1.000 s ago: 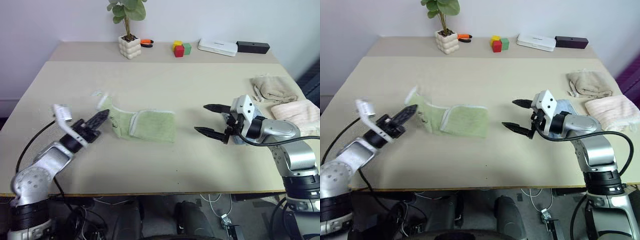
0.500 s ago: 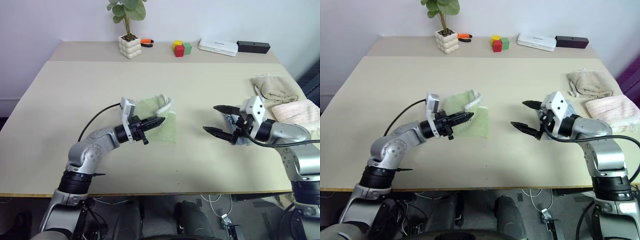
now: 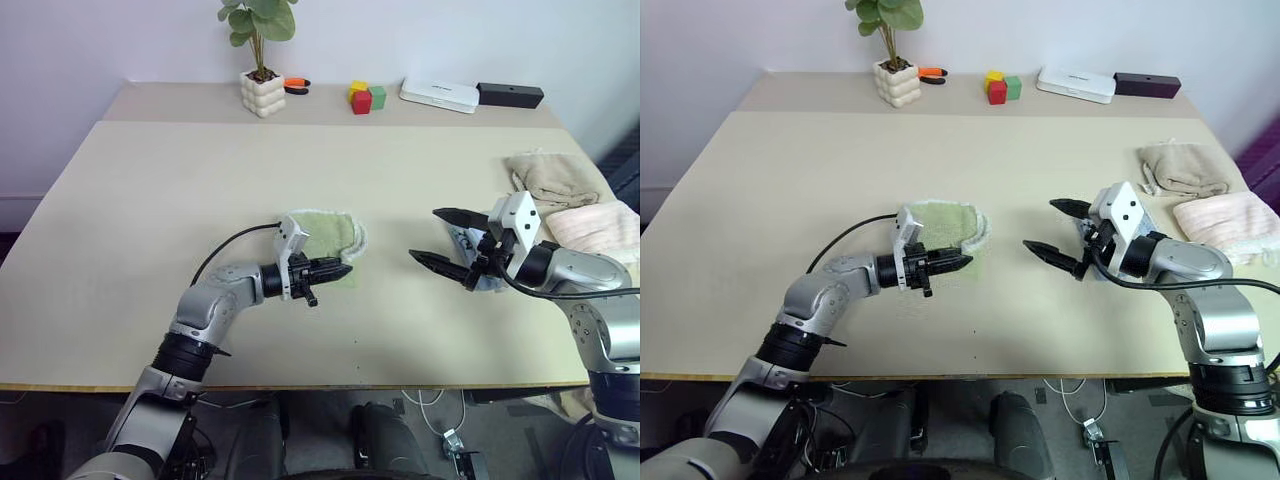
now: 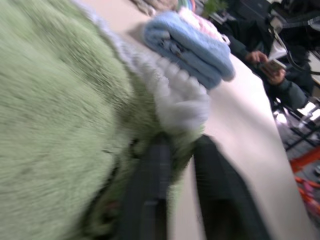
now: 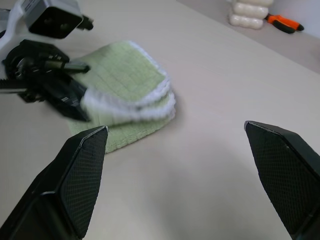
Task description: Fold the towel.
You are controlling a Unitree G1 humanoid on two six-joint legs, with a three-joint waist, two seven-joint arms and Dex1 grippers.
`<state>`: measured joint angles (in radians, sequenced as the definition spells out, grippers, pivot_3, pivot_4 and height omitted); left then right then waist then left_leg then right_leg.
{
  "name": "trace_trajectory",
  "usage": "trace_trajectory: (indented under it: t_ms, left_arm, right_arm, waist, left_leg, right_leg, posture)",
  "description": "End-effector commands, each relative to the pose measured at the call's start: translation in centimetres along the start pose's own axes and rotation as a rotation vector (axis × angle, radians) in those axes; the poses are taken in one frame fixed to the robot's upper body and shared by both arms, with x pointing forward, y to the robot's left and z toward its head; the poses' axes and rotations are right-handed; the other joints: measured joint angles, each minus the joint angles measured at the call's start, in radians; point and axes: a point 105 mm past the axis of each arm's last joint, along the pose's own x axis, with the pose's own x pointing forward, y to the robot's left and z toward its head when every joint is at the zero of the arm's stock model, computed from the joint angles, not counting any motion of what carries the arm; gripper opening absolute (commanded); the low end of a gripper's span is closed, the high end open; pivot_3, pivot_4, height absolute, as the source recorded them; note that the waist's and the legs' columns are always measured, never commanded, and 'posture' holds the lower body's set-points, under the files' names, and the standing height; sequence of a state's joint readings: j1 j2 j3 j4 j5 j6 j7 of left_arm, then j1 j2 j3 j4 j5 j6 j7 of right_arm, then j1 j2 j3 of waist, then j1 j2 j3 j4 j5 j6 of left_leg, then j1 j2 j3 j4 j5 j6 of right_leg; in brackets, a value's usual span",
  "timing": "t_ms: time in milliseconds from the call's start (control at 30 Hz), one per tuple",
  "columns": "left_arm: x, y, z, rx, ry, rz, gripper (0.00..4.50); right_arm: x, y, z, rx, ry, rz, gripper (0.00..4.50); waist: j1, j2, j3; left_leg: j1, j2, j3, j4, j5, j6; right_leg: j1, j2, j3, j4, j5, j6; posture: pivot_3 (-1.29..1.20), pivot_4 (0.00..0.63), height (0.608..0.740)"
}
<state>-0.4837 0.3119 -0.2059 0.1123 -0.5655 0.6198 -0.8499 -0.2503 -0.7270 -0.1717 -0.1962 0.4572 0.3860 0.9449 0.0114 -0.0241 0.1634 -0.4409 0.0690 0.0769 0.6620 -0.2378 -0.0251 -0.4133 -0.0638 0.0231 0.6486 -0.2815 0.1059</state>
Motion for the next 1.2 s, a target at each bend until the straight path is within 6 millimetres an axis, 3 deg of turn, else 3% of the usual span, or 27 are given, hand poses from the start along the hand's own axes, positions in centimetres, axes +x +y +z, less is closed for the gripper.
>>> trace_trajectory:
  t_ms: [33,167,300,467,500,600,733,800,833,933,1200]
  left_arm:
    - [-0.1,-1.3,0.9,-0.009,-0.034,-0.059,2.42]
    - [-0.8,-2.1,1.9,-0.016,-0.073,-0.109,4.44]
    - [-2.2,-4.0,4.6,-0.024,-0.197,-0.21,4.48]
    - [-3.6,-3.4,7.7,-0.044,-0.35,-0.148,4.48]
    - [-4.3,-2.8,8.6,-0.064,-0.405,-0.109,4.25]
    - [-5.5,-0.3,9.7,-0.102,-0.498,0.047,3.11]
    - [-6.8,3.9,9.9,-0.082,-0.573,0.336,1.04]
    - [-6.7,4.7,9.9,-0.063,-0.58,0.396,0.04]
    - [-6.5,5.1,9.8,-0.054,-0.579,0.424,0.0]
    - [-5.7,5.4,9.8,-0.069,-0.615,0.441,0.0]
    - [-2.5,5.4,7.9,-0.075,-0.526,0.45,0.0]
  right_arm:
    - [0.1,0.1,1.4,-0.038,-0.042,0.001,4.5]
    - [0.5,0.1,1.5,-0.039,-0.048,0.008,4.5]
    - [1.1,-0.6,2.1,-0.023,-0.09,-0.01,4.5]
    - [2.6,-1.5,4.0,0.087,-0.233,-0.078,4.5]
    - [3.2,-1.5,4.8,0.141,-0.293,-0.099,4.5]
    - [4.9,-0.3,5.6,0.222,-0.36,-0.112,3.58]
    - [7.5,0.4,5.4,0.241,-0.362,-0.243,1.53]
    - [8.9,0.9,5.3,0.259,-0.351,-0.295,0.47]
    - [9.5,1.2,5.3,0.258,-0.343,-0.315,0.04]
    - [11.2,1.9,5.3,0.296,-0.347,-0.363,0.04]
    - [16.3,4.0,2.4,0.249,-0.137,-0.379,0.04]
  waist:
    - [0.0,0.0,0.0]
    - [0.0,0.0,0.0]
    - [-0.002,0.0,0.0]
    - [0.001,0.001,0.0]
    - [-0.001,0.0,0.0]
    - [-0.002,0.001,0.0]
    - [-0.001,0.001,0.0]
    - [0.0,0.001,0.0]
    - [0.0,0.001,0.0]
    - [0.001,0.001,0.0]
    - [-0.006,0.001,0.0]
  left_leg:
    - [0.0,0.0,0.0,0.0,0.0,0.0]
    - [0.0,0.0,0.0,0.0,0.0,0.0]
    - [0.0,0.0,0.0,0.0,0.0,0.0]
    - [0.0,0.0,0.0,0.0,0.0,0.0]
    - [0.0,0.0,0.0,0.0,0.0,0.0]
    - [0.0,0.0,-0.001,0.001,0.0,0.0]
    - [0.0,0.0,-0.001,0.0,0.0,0.0]
    - [0.0,0.0,-0.001,0.0,0.0,0.0]
    - [0.0,0.0,-0.001,0.0,0.0,0.0]
    - [-0.001,0.0,-0.001,0.0,0.0,0.0]
    - [-0.001,0.0,-0.001,0.0,0.0,0.0]
  right_leg:
    - [0.0,0.0,0.0,0.0,0.0,0.0]
    - [0.0,0.0,0.0,0.0,0.0,0.0]
    - [0.0,0.0,0.0,0.0,0.0,0.0]
    - [0.0,0.0,0.0,0.001,0.0,0.0]
    - [0.0,0.0,0.0,0.0,0.0,0.0]
    - [0.0,0.0,0.0,0.002,0.001,0.001]
    - [0.0,0.0,-0.001,0.001,0.001,0.002]
    - [0.0,0.0,-0.001,0.002,0.001,0.002]
    - [0.0,0.0,-0.001,0.002,0.001,0.002]
    - [0.0,0.0,-0.001,0.002,0.001,0.002]
    - [0.0,0.001,-0.001,0.002,0.001,0.003]
  posture:
    - [0.0,0.15,0.735]
    - [0.0,0.15,0.735]
    - [0.0,0.15,0.735]
    - [0.0,0.15,0.735]
    - [0.0,0.15,0.735]
    - [0.0,0.15,0.735]
    - [0.0,0.15,0.735]
    - [0.0,0.15,0.735]
    - [0.0,0.15,0.735]
    - [0.0,0.15,0.735]
    - [0.0,0.15,0.735]
